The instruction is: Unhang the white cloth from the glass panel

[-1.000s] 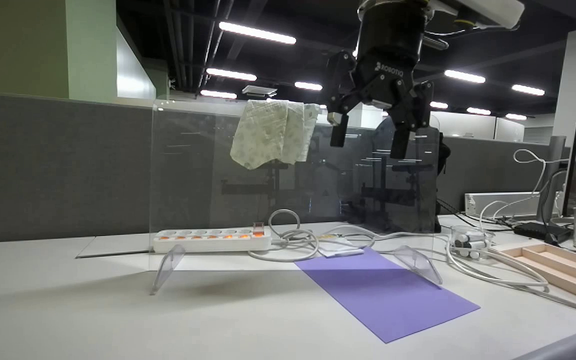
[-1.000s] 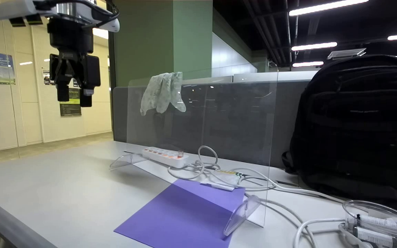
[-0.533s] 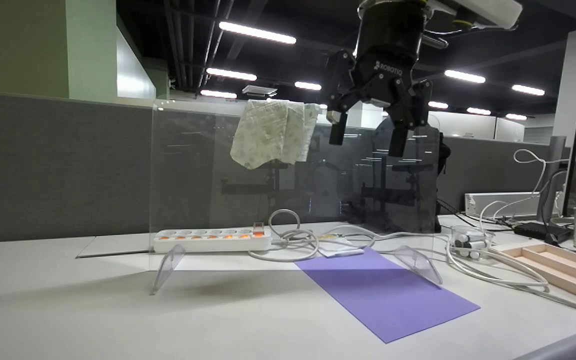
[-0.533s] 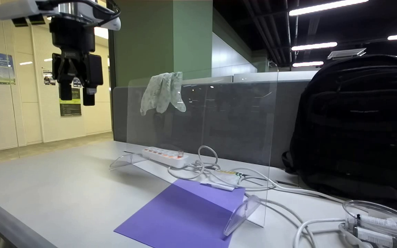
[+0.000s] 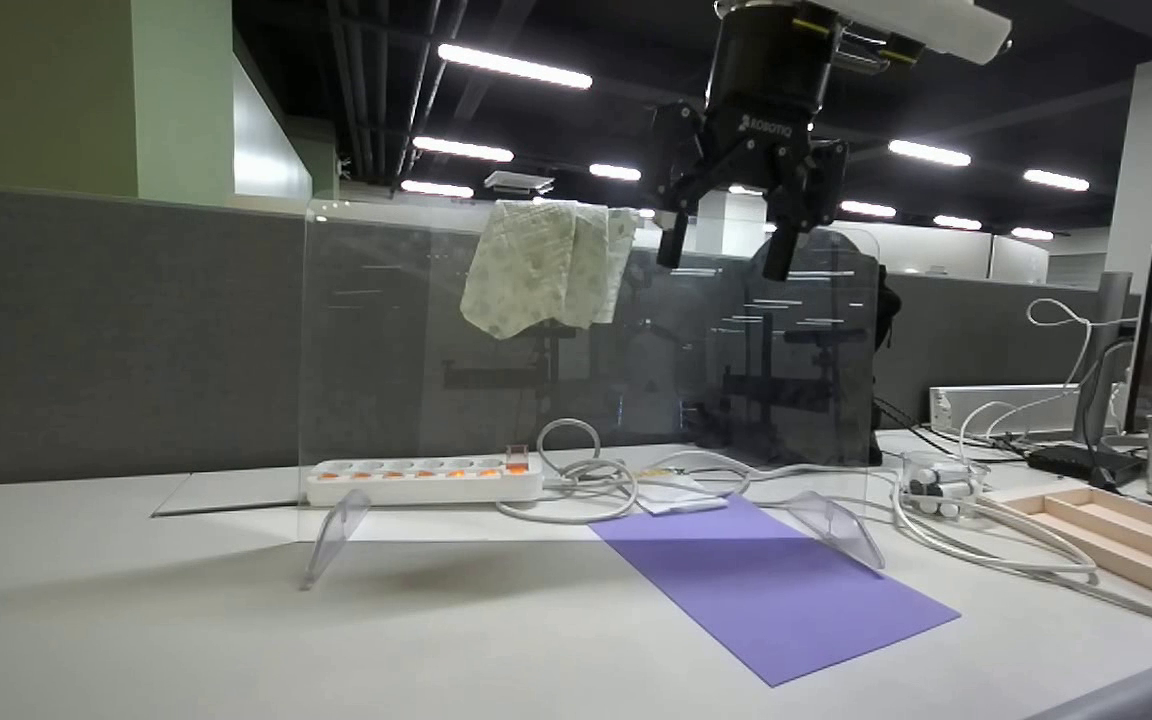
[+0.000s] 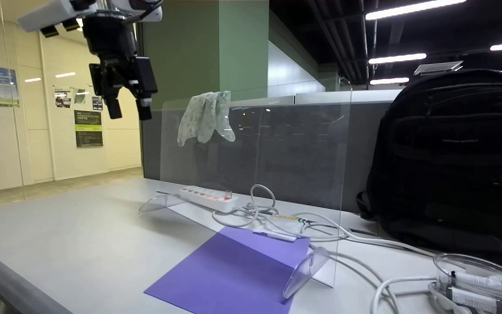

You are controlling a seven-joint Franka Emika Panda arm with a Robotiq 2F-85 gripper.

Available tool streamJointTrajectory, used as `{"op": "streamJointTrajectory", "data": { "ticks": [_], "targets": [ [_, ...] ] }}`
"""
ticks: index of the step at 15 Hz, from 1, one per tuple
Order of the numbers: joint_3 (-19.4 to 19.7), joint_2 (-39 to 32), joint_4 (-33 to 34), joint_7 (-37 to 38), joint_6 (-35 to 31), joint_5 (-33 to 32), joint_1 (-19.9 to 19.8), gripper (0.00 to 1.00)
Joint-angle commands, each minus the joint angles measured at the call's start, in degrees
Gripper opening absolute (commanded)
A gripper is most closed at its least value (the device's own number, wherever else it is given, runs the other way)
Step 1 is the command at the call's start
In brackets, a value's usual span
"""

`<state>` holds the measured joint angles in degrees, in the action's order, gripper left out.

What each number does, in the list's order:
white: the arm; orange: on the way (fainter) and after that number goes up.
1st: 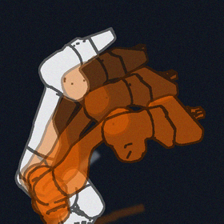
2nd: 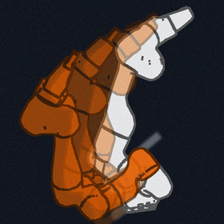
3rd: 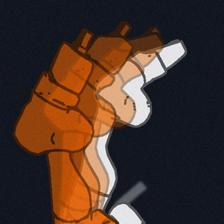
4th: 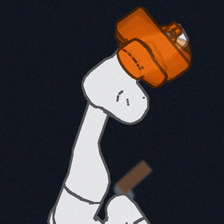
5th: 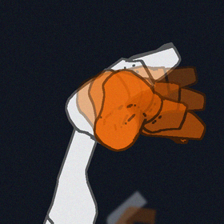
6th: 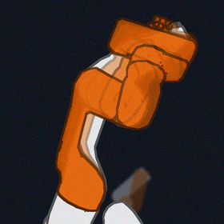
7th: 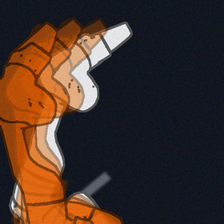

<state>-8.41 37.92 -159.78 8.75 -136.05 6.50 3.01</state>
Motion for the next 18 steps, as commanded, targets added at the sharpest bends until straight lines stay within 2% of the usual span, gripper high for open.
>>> {"op": "streamJointTrajectory", "data": {
  "ticks": [1, 5, 9, 16, 18],
  "targets": [
    [-1.89, -0.01, 1.07, 4.8, -6.89, -5.27, -4.41, 1.0],
    [-4.08, -2.8, 2.87, 8.42, -17.06, -9.6, -9.88, 1.0],
    [-6.68, -7.2, 5.72, 10.26, -25.16, -11.32, -13.79, 1.0],
    [-6.54, -17.97, 13.08, 9.18, -31.35, -9.82, -11.98, 1.0],
    [-8.16, -20.6, 14.48, 9.51, -33.6, -9.61, -13.06, 1.0]
  ]
}}
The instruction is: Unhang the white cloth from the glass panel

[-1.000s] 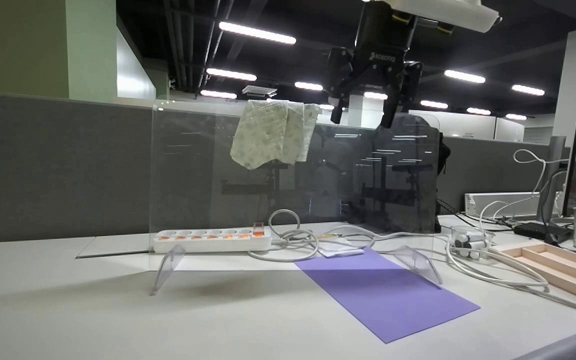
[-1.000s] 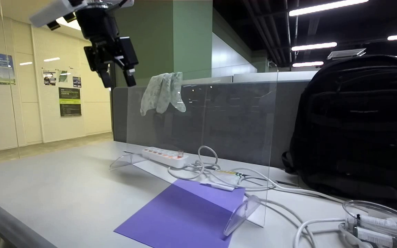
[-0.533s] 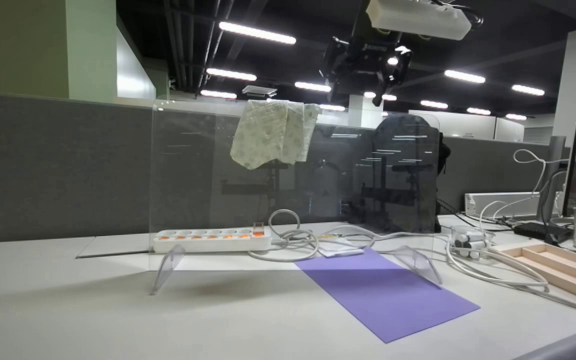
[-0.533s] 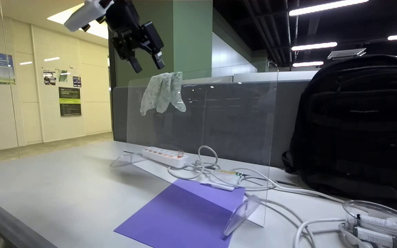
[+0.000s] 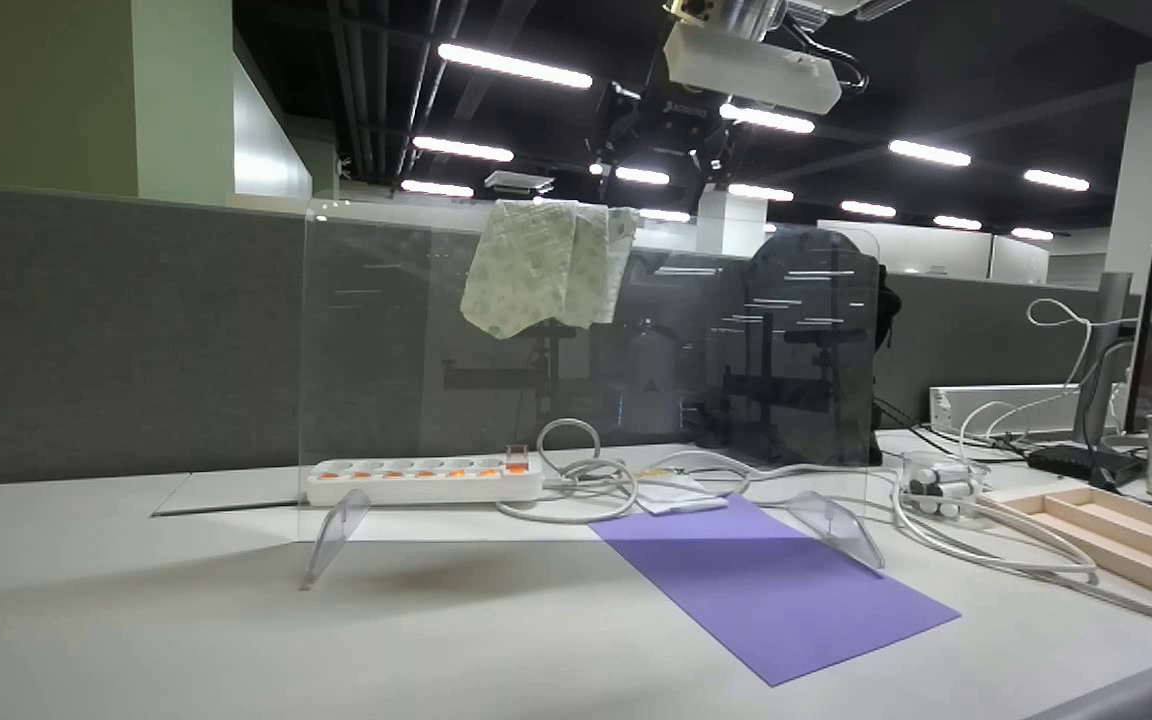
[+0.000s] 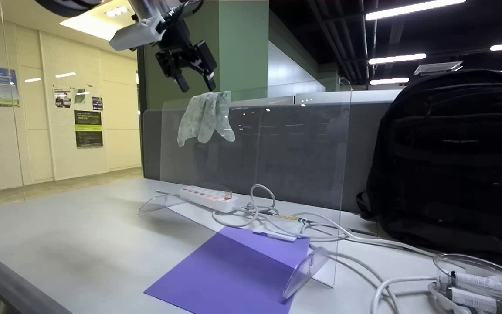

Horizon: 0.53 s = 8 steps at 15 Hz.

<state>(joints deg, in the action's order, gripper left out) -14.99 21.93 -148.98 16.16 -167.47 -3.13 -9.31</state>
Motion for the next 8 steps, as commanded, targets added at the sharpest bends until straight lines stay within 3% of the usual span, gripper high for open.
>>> {"op": "streamJointTrajectory", "data": {
  "ticks": [1, 8],
  "targets": [
    [-2.3, -5.94, 4.24, 2.53, -3.62, -0.24, -1.08, 1.0],
    [-12.19, -10.07, 5.97, 8.47, -11.32, -4.95, -11.79, 1.0]
  ]
}}
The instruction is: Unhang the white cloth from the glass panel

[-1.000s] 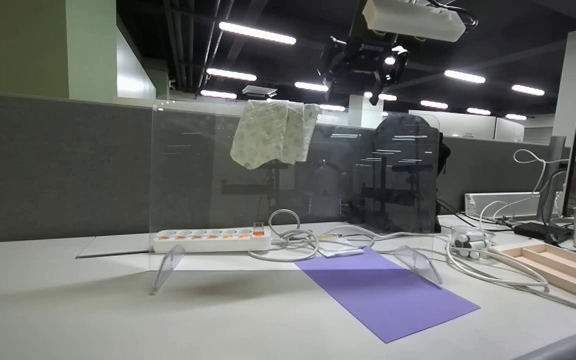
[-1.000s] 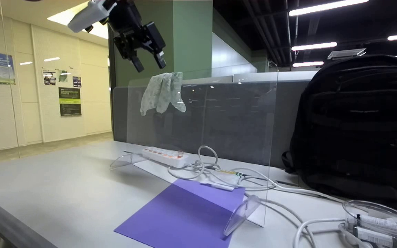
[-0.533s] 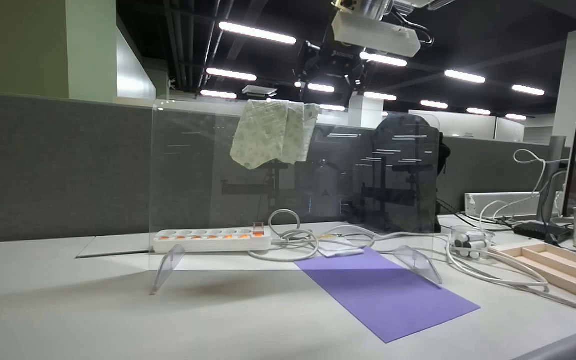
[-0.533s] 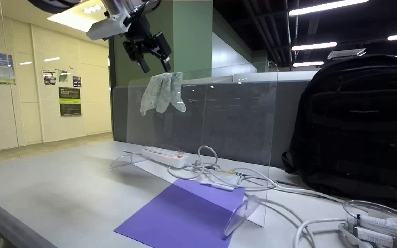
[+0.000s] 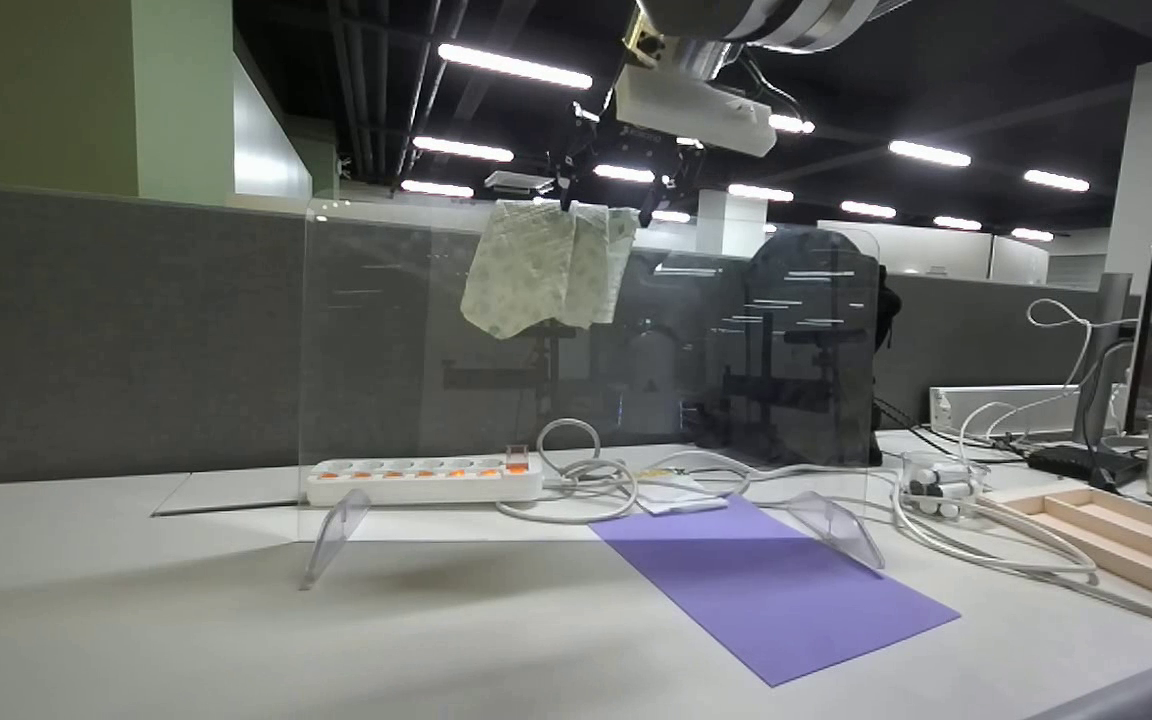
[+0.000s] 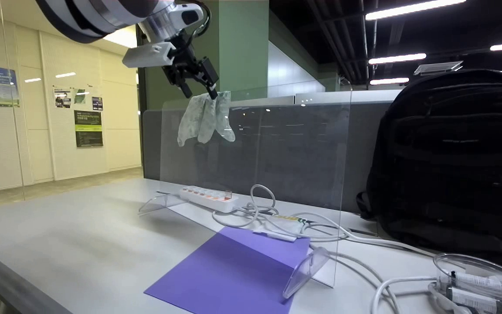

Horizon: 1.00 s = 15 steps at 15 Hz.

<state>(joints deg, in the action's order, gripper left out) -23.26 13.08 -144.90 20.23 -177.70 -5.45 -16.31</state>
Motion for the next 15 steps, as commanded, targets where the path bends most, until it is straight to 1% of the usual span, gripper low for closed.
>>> {"op": "streamJointTrajectory", "data": {
  "ticks": [1, 2, 4, 6, 7, 11, 12, 13, 14, 15],
  "targets": [
    [-5.09, -1.4, 1.93, 4.64, -1.63, -2.82, -6.1, 0.95],
    [-6.29, -1.45, 1.93, 4.93, -1.91, -2.75, -7.38, 0.74],
    [-8.5, -1.4, 1.9, 5.35, -2.25, -2.56, -9.62, 0.69],
    [-10.73, -1.24, 1.88, 5.54, -2.52, -2.5, -11.78, 0.55],
    [-11.8, -1.19, 1.86, 5.54, -2.72, -2.5, -12.86, 0.46],
    [-15.51, -1.6, 2.0, 5.37, -3.08, -2.12, -16.94, 0.19],
    [-16.01, -2.04, 2.24, 5.15, -2.59, -1.7, -17.2, 0.62],
    [-16.46, -2.47, 2.44, 4.72, -2.41, -1.55, -17.4, 0.58],
    [-17.08, -2.61, 2.47, 4.71, -2.47, -1.52, -17.85, 0.59],
    [-17.59, -2.83, 2.55, 4.69, -2.53, -1.51, -18.14, 0.64]
  ]
}}
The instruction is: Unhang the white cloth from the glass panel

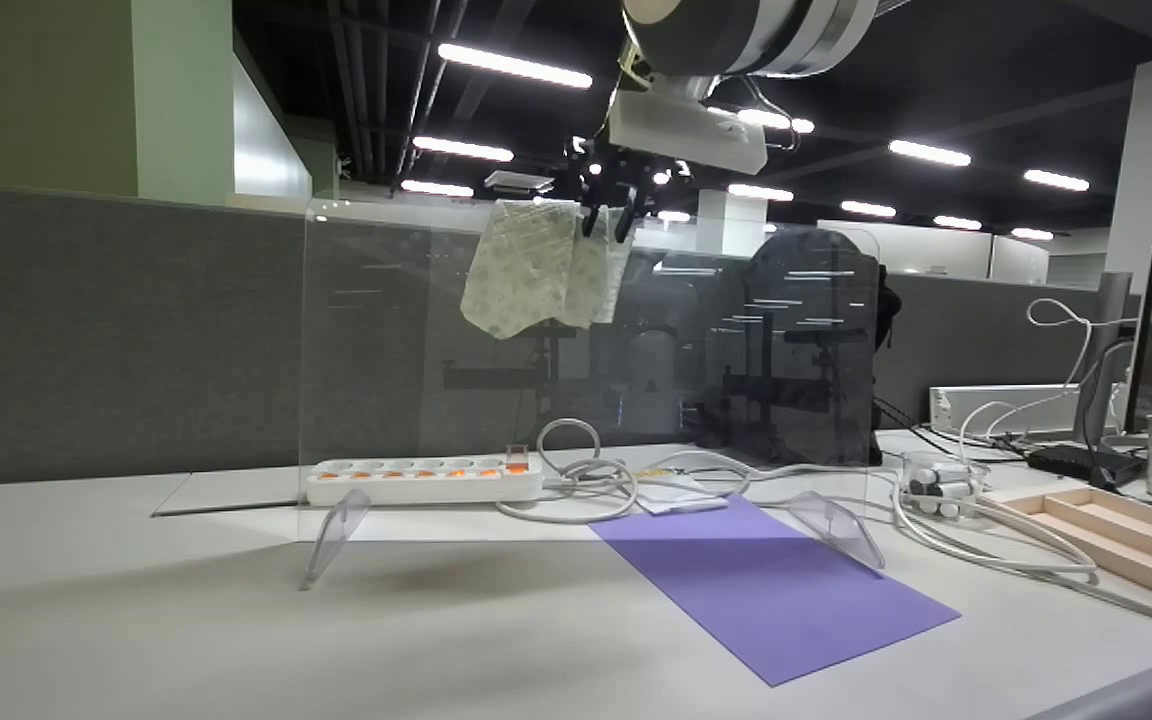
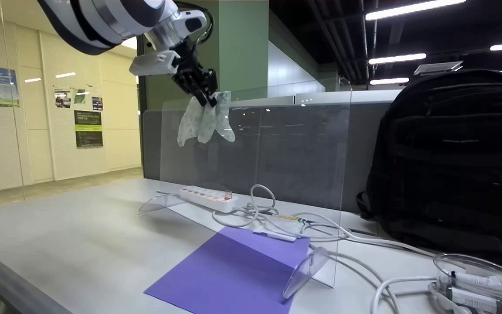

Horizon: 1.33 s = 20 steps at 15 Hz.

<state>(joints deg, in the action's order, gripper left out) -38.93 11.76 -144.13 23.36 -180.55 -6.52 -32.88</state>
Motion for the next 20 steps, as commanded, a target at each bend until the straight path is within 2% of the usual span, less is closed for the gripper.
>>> {"op": "streamJointTrajectory", "data": {
  "ticks": [1, 5, 6, 8, 16, 17, 20],
  "targets": [
    [-2.41, -1.74, 1.89, 1.53, 0.33, -0.43, -1.85, 0.72],
    [-4.86, -2.11, 2.13, 1.77, 0.26, -0.9, -3.76, 0.98],
    [-5.53, -2.07, 2.18, 1.91, 0.17, -0.88, -4.4, 0.56],
    [-6.79, -2.11, 2.34, 1.86, 0.12, -0.83, -5.56, 0.6],
    [-12.01, -2.47, 2.79, 1.65, 0.12, -0.82, -10.92, 0.05],
    [-12.56, -2.56, 2.85, 1.55, 0.17, -0.75, -11.44, 0.01],
    [-13.41, -3.35, 3.11, 1.05, 0.74, -0.04, -11.59, 0.0]
  ]
}}
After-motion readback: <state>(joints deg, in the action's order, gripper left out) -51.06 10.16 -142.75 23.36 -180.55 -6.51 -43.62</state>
